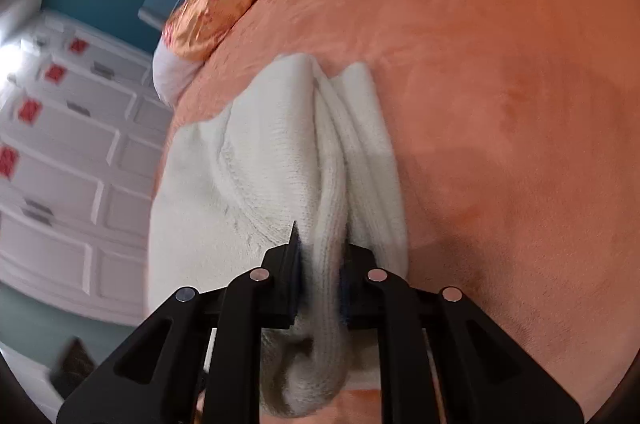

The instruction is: Fold small clothes

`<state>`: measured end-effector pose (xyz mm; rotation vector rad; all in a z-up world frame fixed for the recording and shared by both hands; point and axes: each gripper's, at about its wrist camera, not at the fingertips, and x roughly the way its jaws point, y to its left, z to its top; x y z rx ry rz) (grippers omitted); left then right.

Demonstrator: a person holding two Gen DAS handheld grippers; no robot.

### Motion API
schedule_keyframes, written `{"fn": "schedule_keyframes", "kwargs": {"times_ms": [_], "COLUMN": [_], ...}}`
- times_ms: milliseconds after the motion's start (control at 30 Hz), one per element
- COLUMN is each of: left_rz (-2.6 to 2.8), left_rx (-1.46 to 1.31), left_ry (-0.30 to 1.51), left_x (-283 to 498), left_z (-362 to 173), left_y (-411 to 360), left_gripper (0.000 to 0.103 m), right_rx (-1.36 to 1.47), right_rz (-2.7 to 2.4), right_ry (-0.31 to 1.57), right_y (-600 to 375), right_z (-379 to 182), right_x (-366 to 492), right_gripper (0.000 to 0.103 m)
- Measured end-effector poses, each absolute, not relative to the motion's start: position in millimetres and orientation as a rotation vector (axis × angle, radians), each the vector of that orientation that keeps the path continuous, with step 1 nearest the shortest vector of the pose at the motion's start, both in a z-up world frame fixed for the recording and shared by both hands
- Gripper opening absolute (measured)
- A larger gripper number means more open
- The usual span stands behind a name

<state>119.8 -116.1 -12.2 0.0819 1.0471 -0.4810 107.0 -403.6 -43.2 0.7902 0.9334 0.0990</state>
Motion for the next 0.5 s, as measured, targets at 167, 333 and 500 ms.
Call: {"fn": "schedule_keyframes", "kwargs": {"times_ms": [167,333,500], "left_rz": [-0.482,-0.452,-0.405], "left_rx": [-0.108,-0.101,-0.090], "left_ry": [0.974,0.986,1.055], "left_x": [118,137,145], "left_z": [30,27,2], "left_y": [-85,-93,-104], "left_gripper": [0.045,0.052,0.051], "right_rx": [0.703,0.690,0.585], "right_rz": [0.111,0.144,0.220], "right_ry": [0.936,0.840,0.930], "right_y": [-411,-409,-381], "right_z": [-25,6,-1], "right_x": [101,62,61], "right_gripper": [0.019,0.034,0.052]}}
